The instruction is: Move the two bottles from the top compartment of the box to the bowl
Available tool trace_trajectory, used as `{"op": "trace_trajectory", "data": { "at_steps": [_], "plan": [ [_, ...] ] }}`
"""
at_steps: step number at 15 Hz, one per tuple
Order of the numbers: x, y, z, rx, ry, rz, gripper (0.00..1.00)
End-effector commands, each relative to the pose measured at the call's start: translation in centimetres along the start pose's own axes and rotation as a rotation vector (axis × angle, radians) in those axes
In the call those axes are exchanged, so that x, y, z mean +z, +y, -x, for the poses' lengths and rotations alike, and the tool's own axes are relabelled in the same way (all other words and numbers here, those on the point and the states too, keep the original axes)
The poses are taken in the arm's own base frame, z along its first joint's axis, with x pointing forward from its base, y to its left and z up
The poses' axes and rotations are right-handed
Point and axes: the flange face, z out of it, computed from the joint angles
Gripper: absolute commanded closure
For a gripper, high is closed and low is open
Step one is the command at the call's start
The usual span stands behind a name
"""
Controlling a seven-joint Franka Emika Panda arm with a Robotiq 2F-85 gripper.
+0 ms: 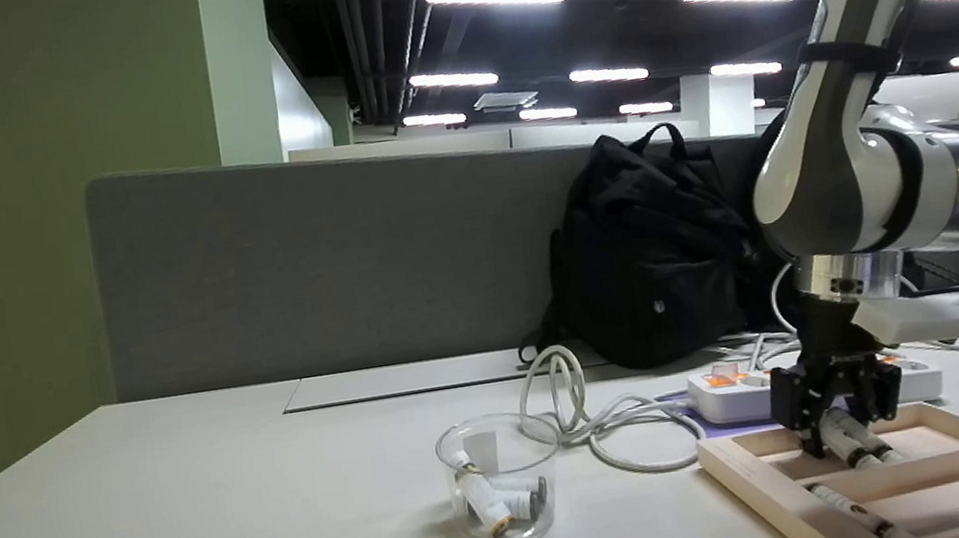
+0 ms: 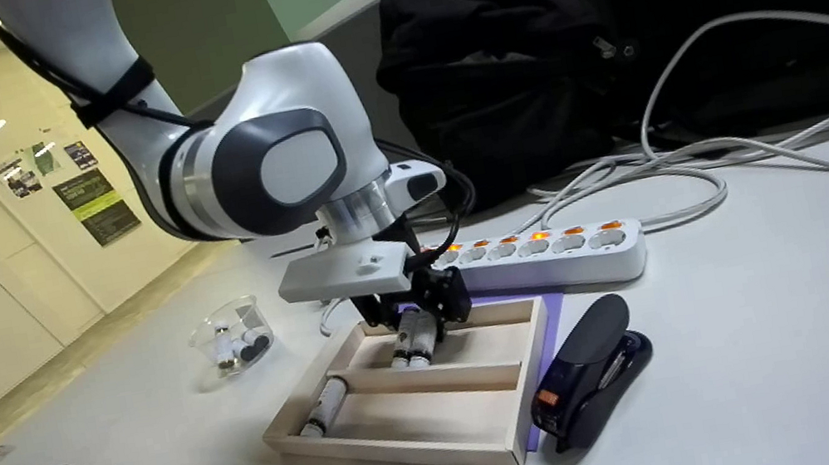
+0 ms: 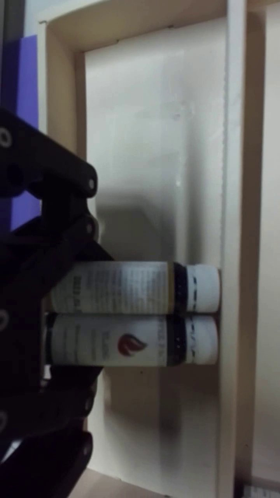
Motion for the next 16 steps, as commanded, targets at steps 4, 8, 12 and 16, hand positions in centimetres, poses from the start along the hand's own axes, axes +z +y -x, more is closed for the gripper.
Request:
{"op": "trace_trajectory", "data": {
  "at_steps": [4,8,12,16],
  "plan": [
    [-2.2,-1.2,-2.2,0.002,0.009,-0.02,1.0],
    [-5.1,-2.8,-4.5,-0.005,0.033,-0.025,1.0],
    [-9.0,-7.3,-6.9,-0.061,0.011,-0.089,1.0],
    [-12.0,-15.4,-8.2,-0.159,-0.023,-0.177,1.0]
  ]
}}
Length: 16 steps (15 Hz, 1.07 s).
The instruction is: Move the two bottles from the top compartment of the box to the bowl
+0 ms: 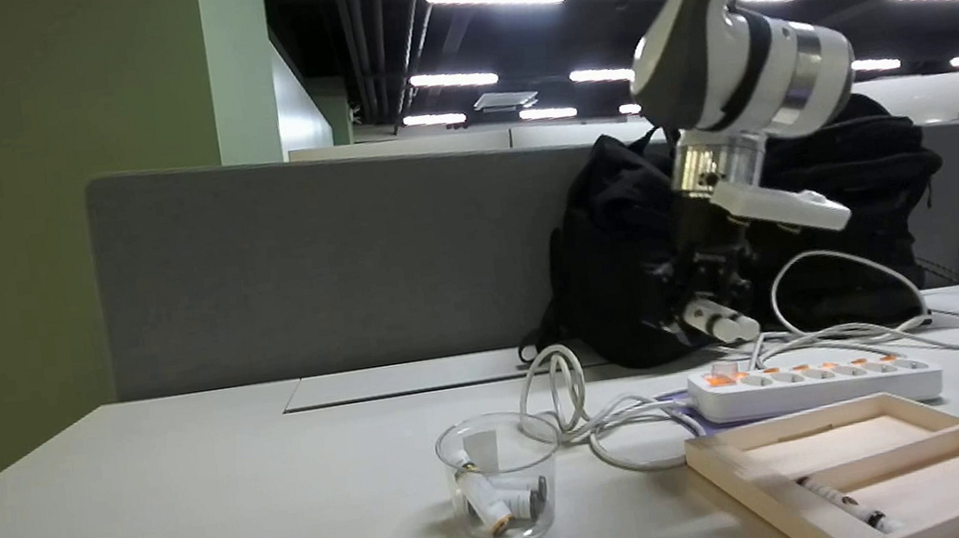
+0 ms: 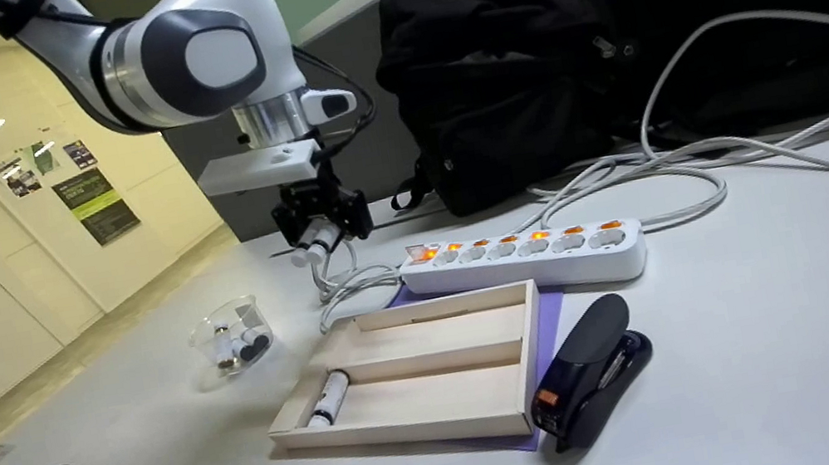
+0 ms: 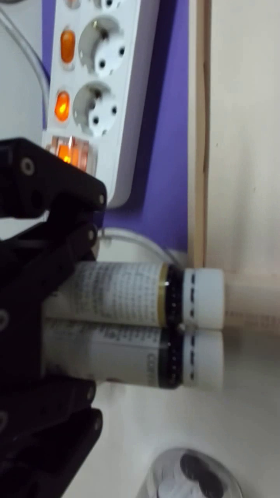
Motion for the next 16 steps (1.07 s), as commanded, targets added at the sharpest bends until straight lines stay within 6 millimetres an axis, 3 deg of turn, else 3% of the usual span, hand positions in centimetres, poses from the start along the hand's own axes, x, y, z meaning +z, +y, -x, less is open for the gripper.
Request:
{"op": "trace_trajectory", "data": {
  "at_steps": [1,4,7,11,16],
  "plan": [
    [-1.7,-6.8,-1.8,-0.08,-0.018,-0.061,1.0],
    [-0.7,-13.0,-3.0,-0.157,-0.023,-0.087,1.0],
    [1.6,-17.1,-3.6,-0.228,-0.034,-0.119,1.0],
    [4.9,-19.9,-4.3,-0.283,-0.039,-0.141,1.0],
    [7.4,-22.4,-5.2,-0.343,0.028,-0.186,1.0]
  ]
}}
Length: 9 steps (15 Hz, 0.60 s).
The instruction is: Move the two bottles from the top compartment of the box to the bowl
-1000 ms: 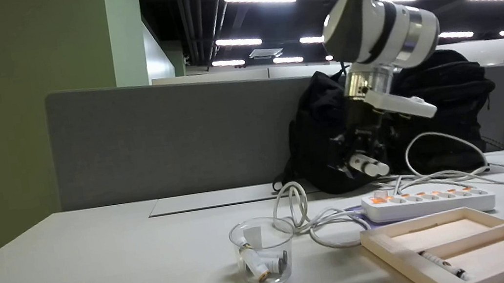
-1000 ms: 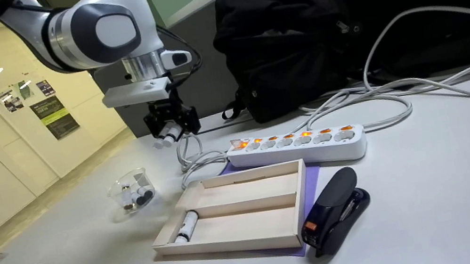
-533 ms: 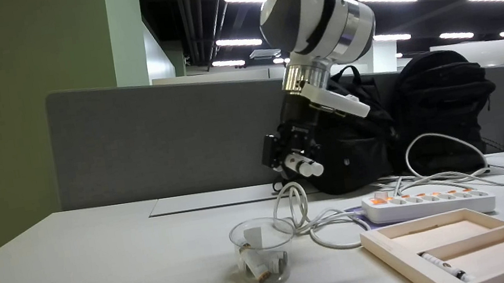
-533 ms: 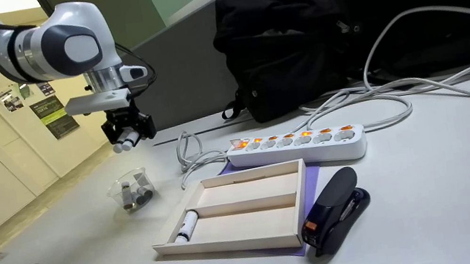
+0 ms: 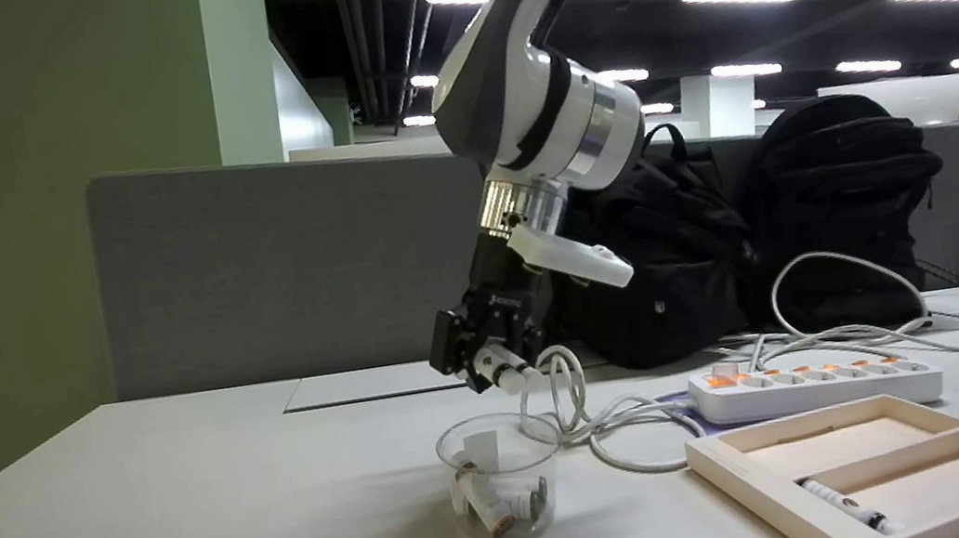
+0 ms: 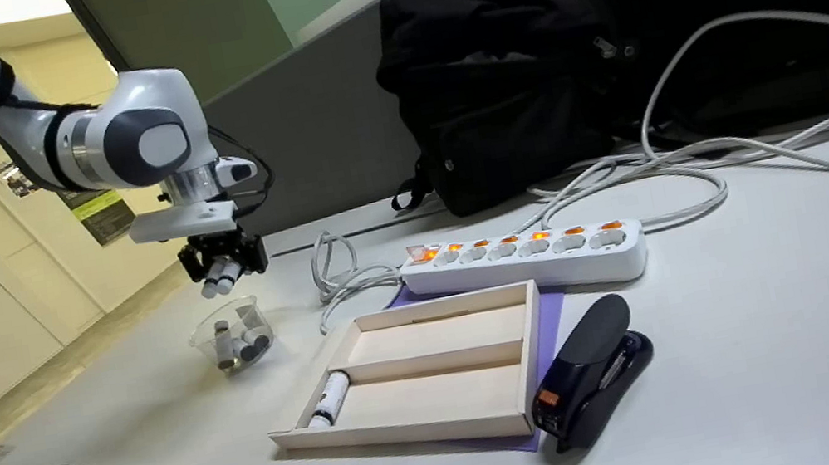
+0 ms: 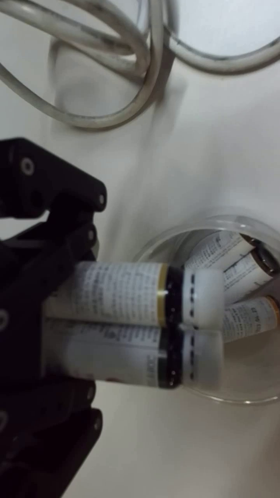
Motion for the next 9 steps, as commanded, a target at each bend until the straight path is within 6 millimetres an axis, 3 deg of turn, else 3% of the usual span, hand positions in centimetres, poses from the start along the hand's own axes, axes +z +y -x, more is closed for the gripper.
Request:
{"op": "trace_trajectory", "data": {
  "at_steps": [1,4,5,6,9],
  "plan": [
    [1.2,-1.3,-1.6,-0.045,0.042,-0.035,1.0],
    [2.3,-2.1,-1.6,-0.065,0.039,-0.05,1.0],
    [2.6,-2.3,-1.6,-0.068,0.039,-0.054,0.75],
    [2.8,-2.4,-1.6,-0.07,0.035,-0.057,0.74],
    [3.2,-2.6,-1.4,-0.075,0.029,-0.068,0.53]
  ]
}}
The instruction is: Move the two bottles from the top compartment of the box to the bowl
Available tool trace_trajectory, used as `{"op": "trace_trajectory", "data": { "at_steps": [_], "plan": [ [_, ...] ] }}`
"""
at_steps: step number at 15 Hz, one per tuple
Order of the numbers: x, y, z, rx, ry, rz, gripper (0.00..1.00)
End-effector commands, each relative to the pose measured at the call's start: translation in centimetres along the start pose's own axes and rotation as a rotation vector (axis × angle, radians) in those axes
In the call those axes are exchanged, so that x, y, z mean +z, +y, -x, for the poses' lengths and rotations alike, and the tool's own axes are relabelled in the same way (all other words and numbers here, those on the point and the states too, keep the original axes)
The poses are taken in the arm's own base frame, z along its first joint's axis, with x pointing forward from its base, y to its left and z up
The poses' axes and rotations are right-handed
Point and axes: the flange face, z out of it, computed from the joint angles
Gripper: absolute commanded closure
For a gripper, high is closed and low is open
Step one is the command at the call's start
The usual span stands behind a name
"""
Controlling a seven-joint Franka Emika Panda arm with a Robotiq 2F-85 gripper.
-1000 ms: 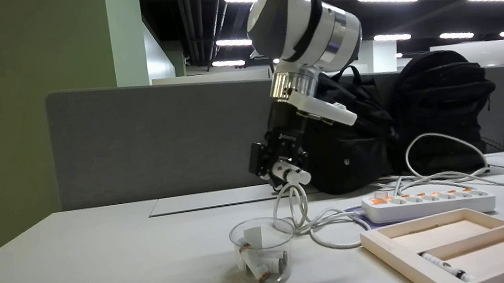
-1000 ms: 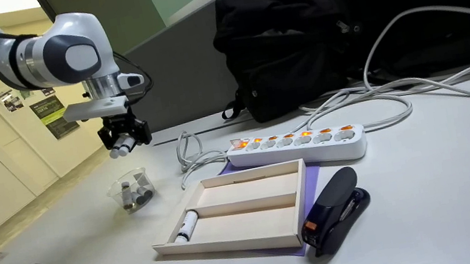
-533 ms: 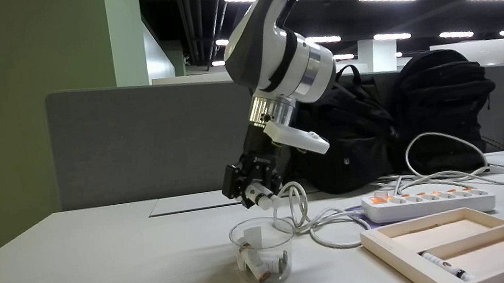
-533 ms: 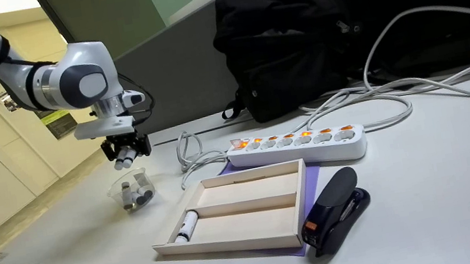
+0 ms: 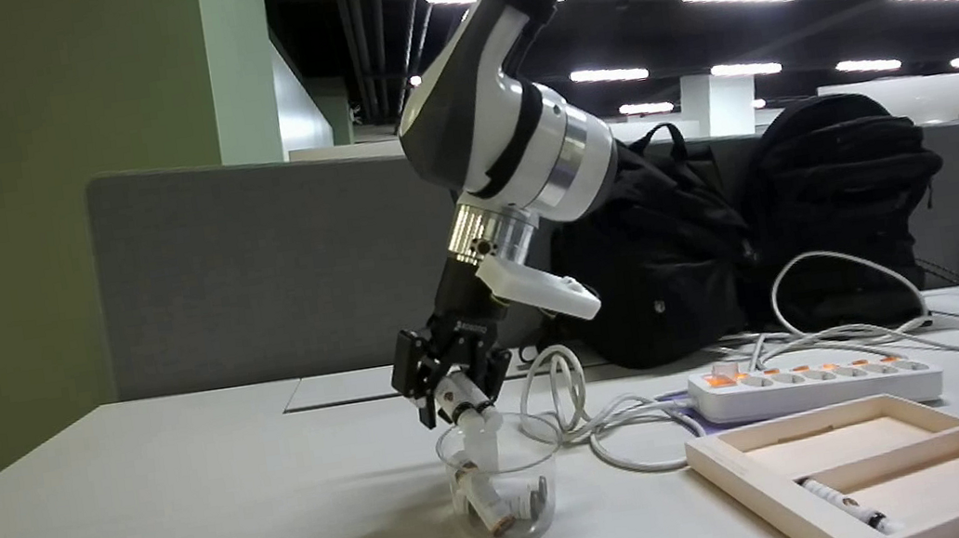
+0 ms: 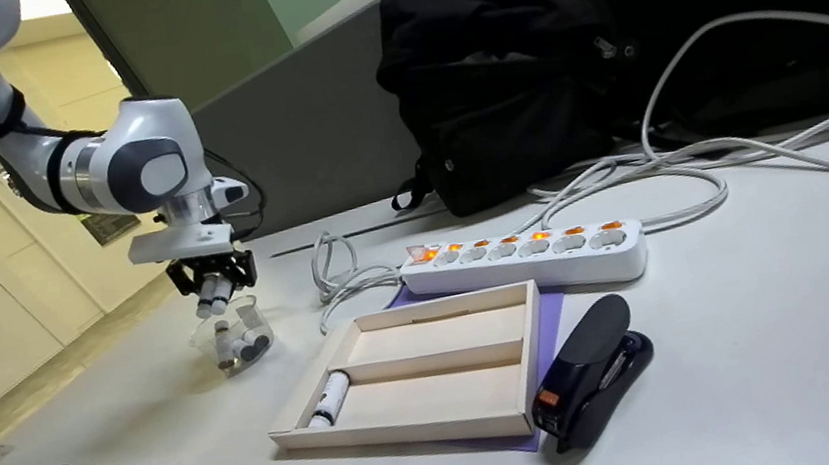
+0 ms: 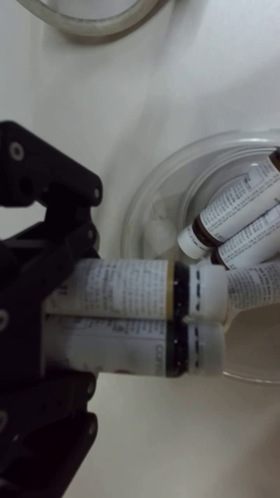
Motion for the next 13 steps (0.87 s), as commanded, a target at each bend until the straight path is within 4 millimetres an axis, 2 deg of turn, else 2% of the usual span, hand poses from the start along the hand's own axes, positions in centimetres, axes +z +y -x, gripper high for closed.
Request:
{"op": "trace_trajectory", "data": {
  "at_steps": [1,7,8,9,10,11,13],
  "plan": [
    [-0.1,0.0,-0.6,-0.013,0.01,-0.017,0.47],
    [-1.1,0.5,-0.8,-0.002,0.004,-0.014,0.06],
    [-1.3,0.6,-0.8,0.0,0.008,-0.01,0.02],
    [-1.6,0.8,-0.8,0.001,0.009,-0.005,0.0],
    [-0.5,0.6,-0.4,0.001,0.01,-0.009,0.11],
    [-0.7,0.7,-0.5,0.002,0.013,-0.008,0.04],
    [-0.8,0.8,-0.5,0.002,0.014,-0.007,0.0]
  ]
}}
